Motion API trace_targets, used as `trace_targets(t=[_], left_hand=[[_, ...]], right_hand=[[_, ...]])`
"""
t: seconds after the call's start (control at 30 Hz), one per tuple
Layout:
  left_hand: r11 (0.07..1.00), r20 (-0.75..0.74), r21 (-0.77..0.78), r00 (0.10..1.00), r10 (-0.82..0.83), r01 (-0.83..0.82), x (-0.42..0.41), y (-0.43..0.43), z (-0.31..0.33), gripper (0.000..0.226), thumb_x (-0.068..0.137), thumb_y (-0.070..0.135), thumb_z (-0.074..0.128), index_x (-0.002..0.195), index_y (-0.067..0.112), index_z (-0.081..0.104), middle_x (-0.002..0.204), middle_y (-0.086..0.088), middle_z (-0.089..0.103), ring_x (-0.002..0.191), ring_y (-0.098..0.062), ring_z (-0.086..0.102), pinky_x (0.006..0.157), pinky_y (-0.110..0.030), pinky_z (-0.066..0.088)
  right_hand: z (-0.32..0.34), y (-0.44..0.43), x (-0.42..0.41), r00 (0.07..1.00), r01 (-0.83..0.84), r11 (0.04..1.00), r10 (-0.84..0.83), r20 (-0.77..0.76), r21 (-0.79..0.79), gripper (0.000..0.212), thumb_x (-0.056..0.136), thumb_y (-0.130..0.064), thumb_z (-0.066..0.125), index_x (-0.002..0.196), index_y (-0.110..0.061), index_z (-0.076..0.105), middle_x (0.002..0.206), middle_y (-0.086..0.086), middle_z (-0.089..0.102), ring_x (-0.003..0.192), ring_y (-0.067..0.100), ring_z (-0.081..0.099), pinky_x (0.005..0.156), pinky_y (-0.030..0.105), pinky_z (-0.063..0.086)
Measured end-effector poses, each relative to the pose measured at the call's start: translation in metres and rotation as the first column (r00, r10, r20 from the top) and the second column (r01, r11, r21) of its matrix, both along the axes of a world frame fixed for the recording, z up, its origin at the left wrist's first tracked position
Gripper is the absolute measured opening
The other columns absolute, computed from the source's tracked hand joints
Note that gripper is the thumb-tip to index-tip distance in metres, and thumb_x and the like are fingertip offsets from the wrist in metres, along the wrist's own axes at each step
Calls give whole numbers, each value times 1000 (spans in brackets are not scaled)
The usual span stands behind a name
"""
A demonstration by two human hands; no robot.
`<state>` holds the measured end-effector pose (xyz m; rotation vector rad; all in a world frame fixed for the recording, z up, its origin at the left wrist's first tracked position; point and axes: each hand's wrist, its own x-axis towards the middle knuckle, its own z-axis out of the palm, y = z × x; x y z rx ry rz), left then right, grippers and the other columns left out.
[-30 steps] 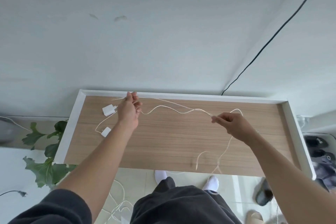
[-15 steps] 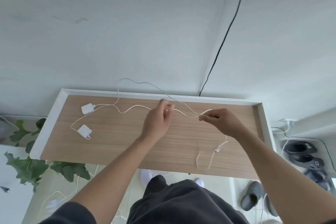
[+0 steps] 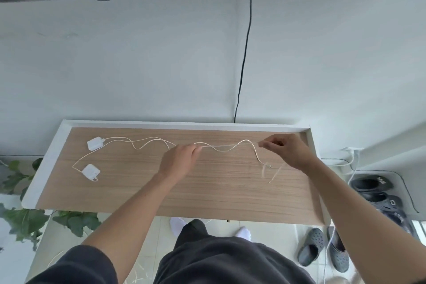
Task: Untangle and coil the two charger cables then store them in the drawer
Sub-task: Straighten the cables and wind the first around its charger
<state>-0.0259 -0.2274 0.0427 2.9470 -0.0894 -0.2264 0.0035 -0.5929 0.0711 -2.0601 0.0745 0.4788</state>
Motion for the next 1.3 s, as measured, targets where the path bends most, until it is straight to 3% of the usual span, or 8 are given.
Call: trace_targets(t=[0.13,0.27,0.5,0.63,0.73,0.97,1.13,1.3], left_hand=[[966,-17,-33,966,257,-258,4,15,3,53,115,44,44,77,15,66,68,-9,71,80,-40,72,63,-39,45],[819,-131,-303,873,470,-487,9,25,1,59,113,38,44,62,14,61,47,-4,67,53,-21,73,59,-32,48],[460,-456,-667,809,370,-586,10,6,4,46,115,38,54,87,8,76,61,-1,71,48,-15,62,60,-31,51],[631,-600,-596,797,62,-497,-3,-22,2,48,113,49,56,102,9,81,73,8,71,62,-11,60,65,-24,49],[736,-623,-550,780,-47,-395,-10,-51,-8,51,112,46,57,80,8,71,92,19,83,67,-11,60,67,-24,51],[663,-655,-608,747,-110,-436,-21,-128,-22,41,112,38,55,99,13,84,100,-2,86,72,-11,70,57,-11,47],[720,-665,-591,726,-178,-365,-18,-165,-32,34,110,34,51,121,15,79,118,7,83,79,-11,74,51,-20,46],[747,-724,-576,631,-279,-331,-21,-163,-48,41,112,32,47,143,14,67,150,8,66,104,-13,81,64,-25,59]], right_hand=[[-4,-33,-3,996,87,994,-88,-6,-64,26,93,-55,85,89,-29,87,73,1,71,62,8,49,64,31,40],[-8,-55,-5,995,80,993,-85,-50,-81,25,98,-41,85,91,-17,84,51,-18,54,47,2,51,50,14,43],[-22,-61,-8,997,51,990,-59,-56,-128,25,103,-48,76,91,-28,87,58,-21,63,53,-1,55,64,28,43],[-36,-62,-7,983,166,985,-170,-72,-53,35,112,-43,64,96,-20,85,79,-2,66,67,17,58,75,40,59],[-45,-61,-8,948,296,954,-288,-133,45,39,114,-37,60,99,-8,80,83,7,67,64,19,56,71,40,60],[-53,-64,-11,900,424,903,-410,-151,73,39,116,-33,56,104,-1,76,84,8,75,60,25,60,67,38,55],[-62,-64,-19,890,429,903,-418,-179,24,28,116,-26,56,112,-7,76,101,7,84,64,24,69,69,38,61],[-80,-62,-27,881,417,908,-414,-228,-38,22,114,-27,58,115,-13,75,106,-2,84,76,25,80,74,42,67]])
